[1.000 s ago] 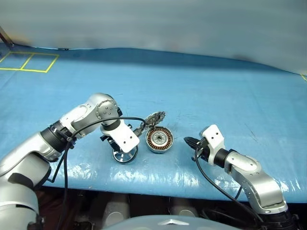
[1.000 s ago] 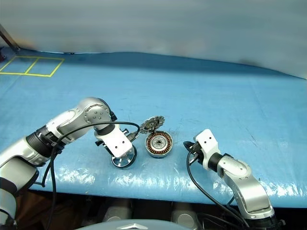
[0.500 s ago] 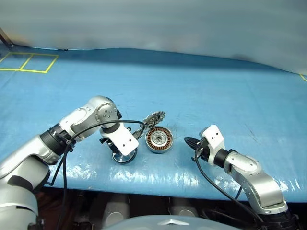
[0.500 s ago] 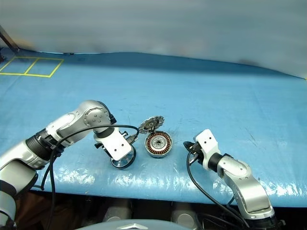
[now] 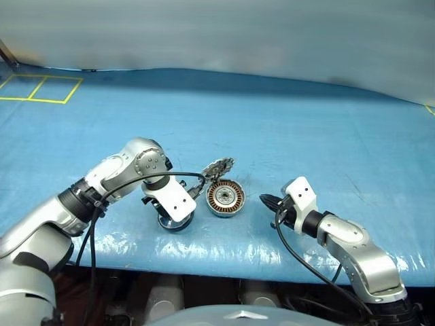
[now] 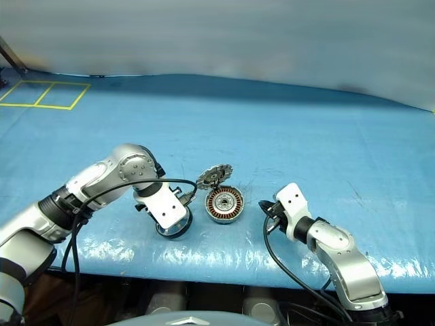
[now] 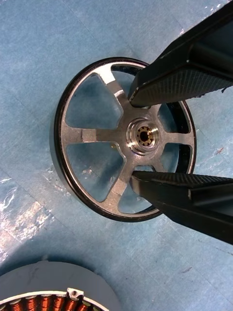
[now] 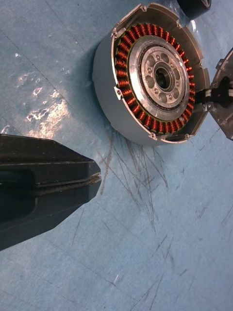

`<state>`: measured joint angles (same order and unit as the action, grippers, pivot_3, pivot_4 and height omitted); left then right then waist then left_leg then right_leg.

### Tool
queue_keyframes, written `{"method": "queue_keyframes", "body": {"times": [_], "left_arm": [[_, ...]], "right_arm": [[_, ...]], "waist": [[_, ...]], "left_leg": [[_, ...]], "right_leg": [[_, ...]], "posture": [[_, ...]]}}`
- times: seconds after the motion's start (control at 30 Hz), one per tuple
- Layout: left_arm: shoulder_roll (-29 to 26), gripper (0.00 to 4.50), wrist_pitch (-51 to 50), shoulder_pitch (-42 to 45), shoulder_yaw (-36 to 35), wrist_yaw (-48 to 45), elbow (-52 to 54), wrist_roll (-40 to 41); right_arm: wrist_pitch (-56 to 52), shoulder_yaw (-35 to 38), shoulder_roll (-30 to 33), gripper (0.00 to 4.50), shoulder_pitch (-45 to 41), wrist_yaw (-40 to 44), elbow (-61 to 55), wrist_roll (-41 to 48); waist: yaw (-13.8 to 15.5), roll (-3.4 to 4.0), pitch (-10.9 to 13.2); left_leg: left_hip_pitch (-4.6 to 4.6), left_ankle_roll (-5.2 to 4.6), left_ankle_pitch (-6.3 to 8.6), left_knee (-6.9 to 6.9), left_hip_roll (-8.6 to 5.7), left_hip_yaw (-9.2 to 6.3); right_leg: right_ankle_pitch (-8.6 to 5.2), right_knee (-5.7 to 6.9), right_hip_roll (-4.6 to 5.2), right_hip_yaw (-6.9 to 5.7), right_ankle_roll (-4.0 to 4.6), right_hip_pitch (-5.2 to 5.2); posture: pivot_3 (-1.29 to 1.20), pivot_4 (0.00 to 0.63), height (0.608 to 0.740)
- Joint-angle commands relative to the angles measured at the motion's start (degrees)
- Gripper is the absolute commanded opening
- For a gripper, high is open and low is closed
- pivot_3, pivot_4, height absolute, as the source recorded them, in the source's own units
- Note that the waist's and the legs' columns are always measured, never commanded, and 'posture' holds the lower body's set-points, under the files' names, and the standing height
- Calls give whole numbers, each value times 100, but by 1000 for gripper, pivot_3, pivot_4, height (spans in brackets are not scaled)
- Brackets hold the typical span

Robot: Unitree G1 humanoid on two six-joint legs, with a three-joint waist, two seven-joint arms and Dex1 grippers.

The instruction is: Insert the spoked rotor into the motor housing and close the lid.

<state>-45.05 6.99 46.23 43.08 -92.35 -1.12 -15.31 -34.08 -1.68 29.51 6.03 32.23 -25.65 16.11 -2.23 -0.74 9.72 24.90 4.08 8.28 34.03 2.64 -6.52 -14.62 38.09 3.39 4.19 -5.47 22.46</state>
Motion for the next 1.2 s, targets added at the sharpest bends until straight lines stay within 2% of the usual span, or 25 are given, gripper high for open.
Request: {"method": "queue_keyframes", "body": {"times": [0.03, 0.17, 0.67, 1.03, 1.2], "left_arm": [[28, 1942, 63, -118, -99, 49, -28, -189], [51, 1343, 69, -169, -162, 65, -64, -268], [-1, 1343, 24, -352, -593, 45, 129, -209], [-423, 1343, -749, -925, -1496, 123, 769, 623], [-647, 1343, -1543, -1138, -1637, -15, 1248, 1704]], "right_arm": [[69, 77, 23, 0, -27, -7, -187, 34], [72, 73, 25, 0, -26, -13, -180, 25], [89, 73, -13, 0, -13, -31, -149, 40], [199, 136, -117, 0, 46, -87, -102, 43], [321, 109, -207, 0, 158, -182, -82, 22]], "waist": [[1, 0, 0], [5, 6, -4], [9, 9, -6], [-2, 8, -5], [8, 7, -4]], "left_leg": [[-1, 0, 0, 0, 0, 0], [-14, 0, 0, 1, 0, 0], [-21, -3, -2, 3, 0, 0], [3, -4, -2, -6, 0, 0], [3, -3, -2, -7, 1, 0]], "right_leg": [[0, 0, 0, 0, 0, -1], [0, 2, 0, 0, 0, -13], [0, 2, 0, 1, 0, -22], [0, 2, 0, 0, 1, 5], [-1, 1, 1, -1, 2, 6]], "posture": [[0, 150, 740], [0, 150, 740], [0, 150, 740], [0, 150, 740], [0, 150, 740]]}}
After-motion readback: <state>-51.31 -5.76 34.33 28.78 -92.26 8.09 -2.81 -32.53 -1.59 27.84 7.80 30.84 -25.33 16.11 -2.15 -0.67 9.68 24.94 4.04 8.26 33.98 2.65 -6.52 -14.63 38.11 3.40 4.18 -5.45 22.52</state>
